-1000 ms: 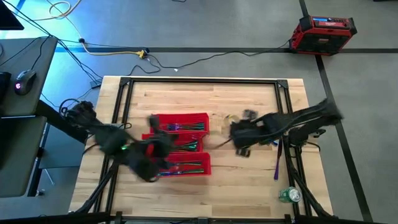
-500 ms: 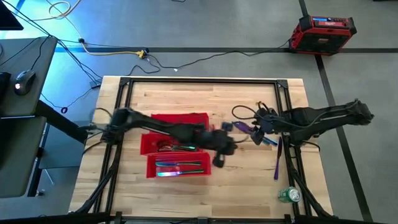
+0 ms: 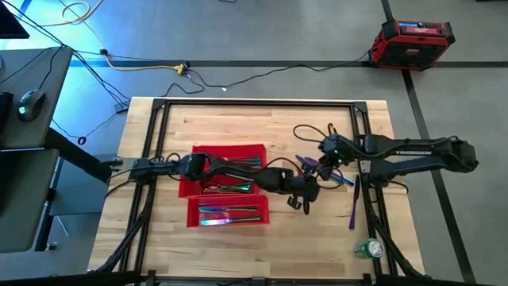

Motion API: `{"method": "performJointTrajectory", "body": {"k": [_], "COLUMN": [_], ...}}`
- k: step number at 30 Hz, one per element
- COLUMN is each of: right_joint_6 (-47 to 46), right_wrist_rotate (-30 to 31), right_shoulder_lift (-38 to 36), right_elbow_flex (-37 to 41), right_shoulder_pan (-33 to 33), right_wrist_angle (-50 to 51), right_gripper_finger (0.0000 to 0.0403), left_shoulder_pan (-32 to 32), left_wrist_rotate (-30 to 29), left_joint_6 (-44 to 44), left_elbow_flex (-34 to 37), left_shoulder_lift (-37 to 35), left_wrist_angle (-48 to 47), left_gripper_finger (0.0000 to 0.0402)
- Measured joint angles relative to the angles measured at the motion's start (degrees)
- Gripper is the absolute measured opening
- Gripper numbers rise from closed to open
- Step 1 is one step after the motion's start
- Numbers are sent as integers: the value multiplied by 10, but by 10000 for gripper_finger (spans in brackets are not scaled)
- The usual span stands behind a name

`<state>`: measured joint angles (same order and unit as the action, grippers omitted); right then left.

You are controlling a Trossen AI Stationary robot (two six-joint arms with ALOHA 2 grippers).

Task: Sort silverware
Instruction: Put the purple table knife into the bottom red bin

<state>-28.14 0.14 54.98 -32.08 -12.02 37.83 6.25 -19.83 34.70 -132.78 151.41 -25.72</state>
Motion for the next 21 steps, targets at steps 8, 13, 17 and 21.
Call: {"method": "performJointTrajectory", "body": {"k": [8, 13, 17, 21], "right_joint_6": [12, 32, 38, 61], "right_wrist_rotate": [-17, -36, -35, -67], "right_shoulder_lift": [77, 159, 217, 249], "right_elbow_flex": [8, 8, 5, 0], "right_shoulder_pan": [-90, -109, -109, -110], "right_wrist_angle": [2, 0, -13, -27], "right_gripper_finger": [162, 162, 162, 162], "left_shoulder_pan": [-37, -58, -72, -77], "left_wrist_rotate": [4, 28, 68, 79], "left_joint_6": [-5, -24, -50, -56], "left_elbow_flex": [-5, -4, -4, 6], "left_shoulder_lift": [21, 22, 24, 23], "left_wrist_angle": [-1, -12, -25, -24], "left_gripper_finger": [0, 0, 0, 0]}}
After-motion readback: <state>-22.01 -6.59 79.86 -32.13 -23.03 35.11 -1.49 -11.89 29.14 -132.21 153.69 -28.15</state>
